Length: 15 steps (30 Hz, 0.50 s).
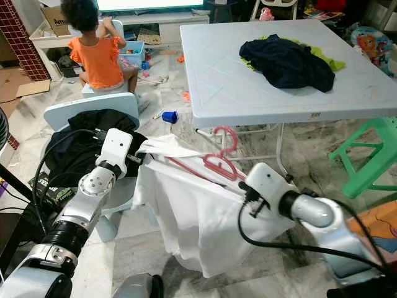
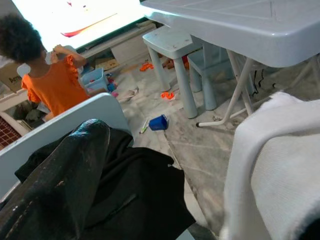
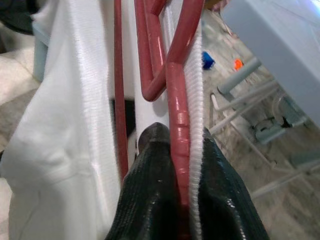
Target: Hang hanger
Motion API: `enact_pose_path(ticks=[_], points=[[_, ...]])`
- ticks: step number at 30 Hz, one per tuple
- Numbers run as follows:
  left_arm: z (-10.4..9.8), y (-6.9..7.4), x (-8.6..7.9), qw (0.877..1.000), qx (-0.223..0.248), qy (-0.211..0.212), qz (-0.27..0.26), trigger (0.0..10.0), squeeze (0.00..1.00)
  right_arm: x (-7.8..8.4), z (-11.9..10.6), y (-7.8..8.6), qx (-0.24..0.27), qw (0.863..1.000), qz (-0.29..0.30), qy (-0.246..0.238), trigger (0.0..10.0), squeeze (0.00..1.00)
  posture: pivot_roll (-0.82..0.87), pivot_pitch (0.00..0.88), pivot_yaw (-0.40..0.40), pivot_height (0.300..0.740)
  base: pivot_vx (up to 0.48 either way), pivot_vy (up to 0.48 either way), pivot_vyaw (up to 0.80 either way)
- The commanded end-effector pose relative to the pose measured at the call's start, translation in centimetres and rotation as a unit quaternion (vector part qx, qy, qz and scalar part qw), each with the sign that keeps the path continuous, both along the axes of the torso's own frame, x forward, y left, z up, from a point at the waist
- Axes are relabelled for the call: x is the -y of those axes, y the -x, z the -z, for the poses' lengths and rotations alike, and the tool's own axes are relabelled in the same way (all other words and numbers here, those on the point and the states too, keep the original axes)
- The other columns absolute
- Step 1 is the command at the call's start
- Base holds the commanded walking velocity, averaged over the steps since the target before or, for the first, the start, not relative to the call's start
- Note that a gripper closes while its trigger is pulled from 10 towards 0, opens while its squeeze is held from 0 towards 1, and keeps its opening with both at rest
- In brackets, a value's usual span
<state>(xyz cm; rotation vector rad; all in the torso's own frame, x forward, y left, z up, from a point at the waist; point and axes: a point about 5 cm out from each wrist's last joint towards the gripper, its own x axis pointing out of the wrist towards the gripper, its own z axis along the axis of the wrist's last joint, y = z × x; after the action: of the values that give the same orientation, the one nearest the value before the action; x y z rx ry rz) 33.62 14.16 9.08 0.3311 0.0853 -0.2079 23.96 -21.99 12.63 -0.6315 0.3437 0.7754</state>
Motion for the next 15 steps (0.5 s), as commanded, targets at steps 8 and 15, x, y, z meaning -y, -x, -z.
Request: enact_pose_path(ticks=[8,15], points=[[-1.0,-0.9,-3.4,0.998,0.007,0.005,-0.062,10.0,0.00,5.7,-5.5,2.6,-0.061,0.996,-0.060,-0.018,10.0,0.00,-0.08,0.000,0.036,0.740,0.000,0.000,0.00],[-0.5,-0.9,-3.2,0.998,-0.021,0.028,-0.058,10.0,0.00,6.6,-7.7,3.9,-0.087,0.989,-0.107,-0.046,10.0,0.00,-0.08,0.000,0.037,0.740,0.000,0.000,0.00]])
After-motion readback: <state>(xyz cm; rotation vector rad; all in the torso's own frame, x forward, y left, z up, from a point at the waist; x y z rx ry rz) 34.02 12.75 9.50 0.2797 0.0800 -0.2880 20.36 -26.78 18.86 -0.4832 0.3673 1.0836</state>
